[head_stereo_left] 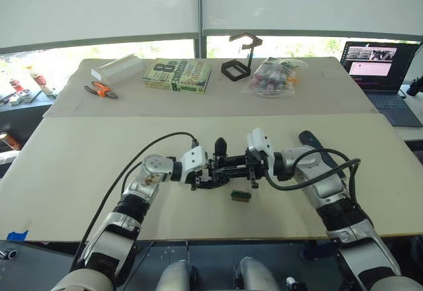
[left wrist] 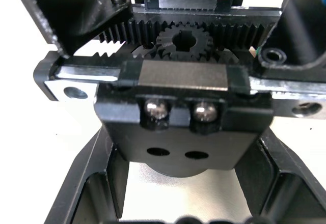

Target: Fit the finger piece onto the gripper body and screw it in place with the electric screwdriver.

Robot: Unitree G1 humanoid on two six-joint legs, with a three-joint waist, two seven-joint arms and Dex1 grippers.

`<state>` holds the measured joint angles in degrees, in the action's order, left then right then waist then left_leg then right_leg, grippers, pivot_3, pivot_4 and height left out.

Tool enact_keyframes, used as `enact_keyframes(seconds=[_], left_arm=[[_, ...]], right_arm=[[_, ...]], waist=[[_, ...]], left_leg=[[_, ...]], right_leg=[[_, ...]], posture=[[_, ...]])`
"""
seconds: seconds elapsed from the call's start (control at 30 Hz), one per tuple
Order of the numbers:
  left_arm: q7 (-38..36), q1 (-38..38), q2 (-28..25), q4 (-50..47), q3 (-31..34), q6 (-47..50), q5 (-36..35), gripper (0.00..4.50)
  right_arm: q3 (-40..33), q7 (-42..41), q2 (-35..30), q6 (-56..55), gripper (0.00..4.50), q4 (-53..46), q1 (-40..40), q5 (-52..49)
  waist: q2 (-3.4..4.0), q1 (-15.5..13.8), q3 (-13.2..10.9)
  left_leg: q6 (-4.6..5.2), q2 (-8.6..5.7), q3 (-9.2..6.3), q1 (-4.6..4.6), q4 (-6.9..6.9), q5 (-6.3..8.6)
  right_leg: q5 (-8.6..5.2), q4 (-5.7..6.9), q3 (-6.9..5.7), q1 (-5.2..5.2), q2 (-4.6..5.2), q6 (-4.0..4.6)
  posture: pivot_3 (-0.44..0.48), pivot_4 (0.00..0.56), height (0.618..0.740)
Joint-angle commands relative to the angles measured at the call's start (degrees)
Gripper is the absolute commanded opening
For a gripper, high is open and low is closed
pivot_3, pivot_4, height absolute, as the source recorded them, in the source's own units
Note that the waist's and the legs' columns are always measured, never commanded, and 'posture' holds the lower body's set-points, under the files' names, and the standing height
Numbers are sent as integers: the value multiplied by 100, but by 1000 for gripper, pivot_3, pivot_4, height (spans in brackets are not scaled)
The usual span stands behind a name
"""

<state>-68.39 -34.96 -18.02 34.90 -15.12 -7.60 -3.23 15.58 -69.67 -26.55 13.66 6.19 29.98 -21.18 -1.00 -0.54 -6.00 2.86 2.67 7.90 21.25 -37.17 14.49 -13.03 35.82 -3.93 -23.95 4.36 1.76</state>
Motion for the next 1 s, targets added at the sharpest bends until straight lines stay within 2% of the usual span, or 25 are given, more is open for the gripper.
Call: enact_keyframes(seconds=[0.03, 0.23, 0.3, 0.43, 0.77, 0.97, 1.0], left_arm=[[-200, -126, 48, -292, 13, -130, -152, 2329], [-224, -151, 65, -262, -3, -145, -142, 2329], [-233, -149, 70, -259, -12, -149, -136, 2329], [-290, -104, 73, -276, -33, -168, -114, 2329], [-362, 67, 64, -400, -93, -105, -104, 2329], [-78, 163, -73, -314, -163, 60, 184, 2329], [-12, 196, -119, -287, -163, 27, 238, 3364]], right_arm=[[177, 150, -227, 202, 389, 379, -357, 471], [-87, 254, -60, -228, 389, 151, -339, 310], [-256, 180, -8, -223, 1442, -92, -356, 27], [-406, 111, -94, -131, 2796, -603, -424, -199], [-815, 275, -605, -14, 2803, -1301, -742, -186], [-1311, 271, -1337, 152, 2803, -1636, -963, -207], [-1419, 318, -1476, 218, 2803, -1660, -967, -175]], waist=[[0, -3, 0], [-3, -11, -2], [-6, -14, -5], [-7, -10, -15], [-10, -16, -18], [-12, -22, -19], [-12, -21, -19]], left_leg=[[0, 0, 0, 2, 0, 0], [1, -2, 0, 6, 1, 0], [1, -3, 0, 11, 1, 0], [2, -5, -1, 45, -3, -1], [2, -5, -8, 48, -2, 0], [2, -5, -9, 46, -2, 0], [2, -5, -10, 44, -3, 0]], right_leg=[[0, -1, 0, -1, 0, 0], [0, -3, -2, -4, 0, 0], [0, -3, -1, -9, 0, 0], [1, -3, -1, -34, -2, 1], [0, -10, -8, -31, -3, -1], [-13, -13, -8, -28, -3, -24], [-21, -14, -7, -26, -3, -38]], posture=[[0, 150, 740], [0, 150, 740], [0, 150, 740], [0, 150, 740], [0, 150, 740], [0, 150, 740], [0, 150, 740]])
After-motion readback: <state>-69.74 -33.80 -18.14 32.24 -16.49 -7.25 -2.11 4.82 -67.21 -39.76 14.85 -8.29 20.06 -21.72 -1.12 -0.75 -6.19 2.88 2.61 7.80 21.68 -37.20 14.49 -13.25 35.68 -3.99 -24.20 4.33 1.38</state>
